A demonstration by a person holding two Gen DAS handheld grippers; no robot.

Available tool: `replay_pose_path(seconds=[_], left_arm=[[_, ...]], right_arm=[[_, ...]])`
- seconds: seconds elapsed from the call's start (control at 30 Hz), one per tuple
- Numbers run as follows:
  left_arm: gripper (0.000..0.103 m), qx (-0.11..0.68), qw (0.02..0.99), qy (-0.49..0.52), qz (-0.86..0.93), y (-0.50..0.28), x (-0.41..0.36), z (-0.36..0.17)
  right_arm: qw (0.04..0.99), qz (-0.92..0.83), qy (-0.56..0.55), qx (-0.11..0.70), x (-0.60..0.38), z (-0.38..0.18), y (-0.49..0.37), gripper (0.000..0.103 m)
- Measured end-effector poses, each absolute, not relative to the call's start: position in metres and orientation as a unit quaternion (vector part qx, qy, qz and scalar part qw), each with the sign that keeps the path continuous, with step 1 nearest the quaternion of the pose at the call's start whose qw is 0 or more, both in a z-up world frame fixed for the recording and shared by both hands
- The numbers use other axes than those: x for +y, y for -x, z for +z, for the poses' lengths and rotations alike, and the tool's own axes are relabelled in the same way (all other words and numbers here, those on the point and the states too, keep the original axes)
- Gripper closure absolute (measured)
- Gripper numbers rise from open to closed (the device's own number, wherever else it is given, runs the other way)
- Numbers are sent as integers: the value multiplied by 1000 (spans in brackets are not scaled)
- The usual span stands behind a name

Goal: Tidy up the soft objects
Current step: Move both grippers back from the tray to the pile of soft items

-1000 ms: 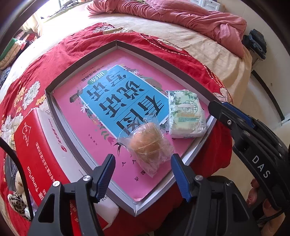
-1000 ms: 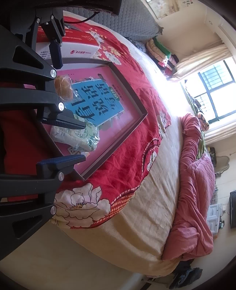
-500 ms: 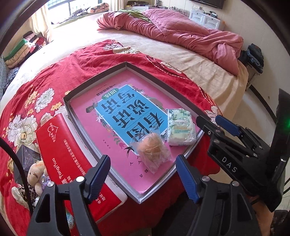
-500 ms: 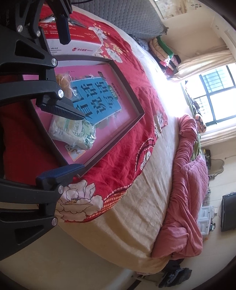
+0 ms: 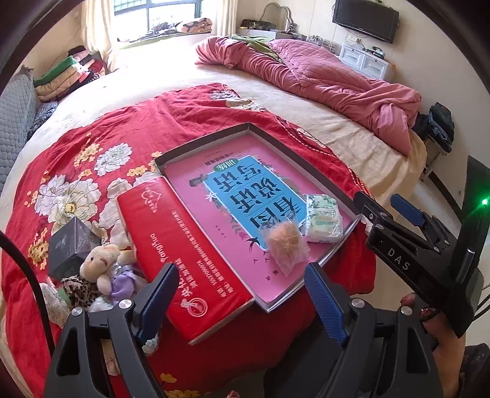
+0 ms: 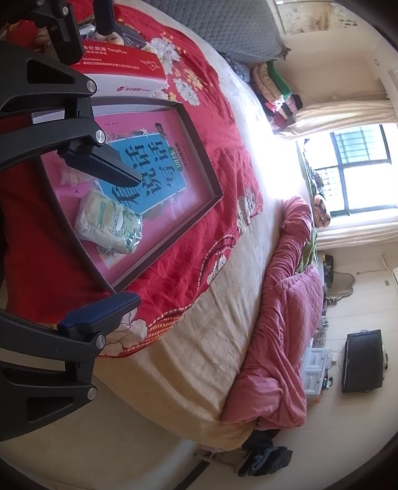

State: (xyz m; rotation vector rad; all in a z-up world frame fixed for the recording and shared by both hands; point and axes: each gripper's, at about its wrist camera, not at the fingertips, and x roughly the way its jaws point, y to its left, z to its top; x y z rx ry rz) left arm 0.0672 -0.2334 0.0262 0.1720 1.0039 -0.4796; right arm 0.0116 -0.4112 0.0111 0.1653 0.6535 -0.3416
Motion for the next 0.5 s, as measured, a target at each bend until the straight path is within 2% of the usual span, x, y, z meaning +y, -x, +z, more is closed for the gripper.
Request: replay_pose_path(seconds=[0.17,0.5], left_arm=[[19,466,856,-64,-216,-62,-211,35],[19,463,865,-59,-185,-53,-169,42]], right_arm=[[940,-168,-55,293,-391,29,-6,25],[959,-112,-71,249,-353,64,7,25]])
